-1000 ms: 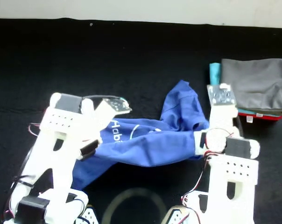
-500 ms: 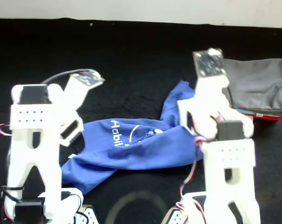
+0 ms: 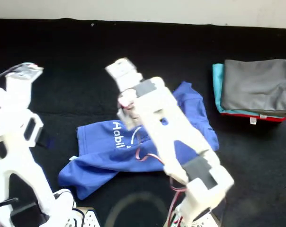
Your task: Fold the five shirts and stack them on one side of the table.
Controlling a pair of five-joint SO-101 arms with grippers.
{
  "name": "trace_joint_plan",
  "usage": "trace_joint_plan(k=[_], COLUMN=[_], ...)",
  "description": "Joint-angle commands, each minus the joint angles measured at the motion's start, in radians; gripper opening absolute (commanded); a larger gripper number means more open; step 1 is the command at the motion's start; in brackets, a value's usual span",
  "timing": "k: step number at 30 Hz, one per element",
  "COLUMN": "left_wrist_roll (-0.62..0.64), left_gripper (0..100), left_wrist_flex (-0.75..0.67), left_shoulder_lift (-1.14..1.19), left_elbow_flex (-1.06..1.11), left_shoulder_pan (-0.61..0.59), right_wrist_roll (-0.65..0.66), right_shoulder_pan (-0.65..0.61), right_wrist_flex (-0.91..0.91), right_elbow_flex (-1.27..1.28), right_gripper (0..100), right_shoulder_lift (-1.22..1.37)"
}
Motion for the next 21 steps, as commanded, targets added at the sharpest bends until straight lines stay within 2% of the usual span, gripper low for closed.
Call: trace_joint_plan(k=[1,8,15,17,20,21], left_wrist_roll=[-0.008,-0.009,-0.009,-0.009,-0.009,-0.009], left_gripper=[23,23,23,23,23,23], left_wrist_flex=[-0.011,-0.011,-0.011,-0.011,-0.011,-0.011], left_shoulder_lift=[-0.016,-0.016,-0.016,-0.016,-0.016,-0.016], left_elbow_flex=[-0.025,-0.025,-0.025,-0.025,-0.025,-0.025], left_shoulder_pan=[-0.062,-0.13,-0.157,-0.16,-0.16,-0.157], right_wrist_roll=[-0.003,0.0,0.0,0.0,-0.002,-0.002], right_shoulder_pan=[-0.061,-0.136,-0.09,-0.061,-0.019,-0.005], right_wrist_flex=[0.004,0.002,0.001,0.005,0.007,0.008], right_elbow_flex=[-0.091,-0.168,-0.265,-0.305,-0.366,-0.381], right_gripper=[29.7,29.6,28.3,19.7,0.0,1.9], right_shoulder_lift=[0.101,0.228,0.383,0.424,0.472,0.481])
